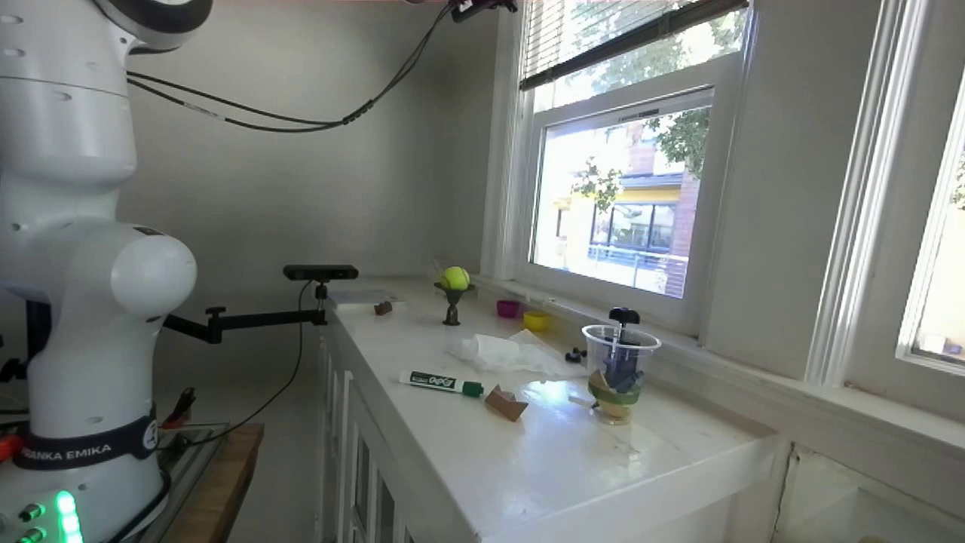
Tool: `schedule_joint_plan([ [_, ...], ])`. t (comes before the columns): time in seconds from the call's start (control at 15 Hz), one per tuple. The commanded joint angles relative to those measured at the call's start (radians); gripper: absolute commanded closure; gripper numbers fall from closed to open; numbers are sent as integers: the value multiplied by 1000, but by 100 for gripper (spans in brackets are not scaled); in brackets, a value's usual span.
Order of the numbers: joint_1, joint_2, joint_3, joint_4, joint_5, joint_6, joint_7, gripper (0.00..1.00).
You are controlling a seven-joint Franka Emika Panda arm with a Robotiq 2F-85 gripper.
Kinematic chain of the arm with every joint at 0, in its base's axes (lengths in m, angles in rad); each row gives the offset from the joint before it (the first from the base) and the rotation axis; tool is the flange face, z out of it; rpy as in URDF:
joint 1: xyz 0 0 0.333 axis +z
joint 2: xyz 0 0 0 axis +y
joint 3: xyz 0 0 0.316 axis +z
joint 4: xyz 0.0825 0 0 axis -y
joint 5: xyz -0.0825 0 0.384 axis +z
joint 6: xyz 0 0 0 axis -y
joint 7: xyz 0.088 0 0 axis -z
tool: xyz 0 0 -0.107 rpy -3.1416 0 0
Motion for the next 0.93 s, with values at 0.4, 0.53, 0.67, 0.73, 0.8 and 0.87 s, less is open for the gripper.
schedule_joint_plan([
  [0.4, -226, 144, 144, 245, 213, -265, -78, 47],
  [0.53, -219, 119, 145, 199, 235, -291, -82, 33],
  [0.67, -212, 99, 150, 153, 247, -290, -85, 18],
  [0.73, -207, 86, 154, 116, 245, -275, -78, 12],
  [0.8, -203, 72, 157, 82, 241, -262, -68, 5],
  [0.87, -202, 62, 157, 51, 227, -253, -53, 1],
])
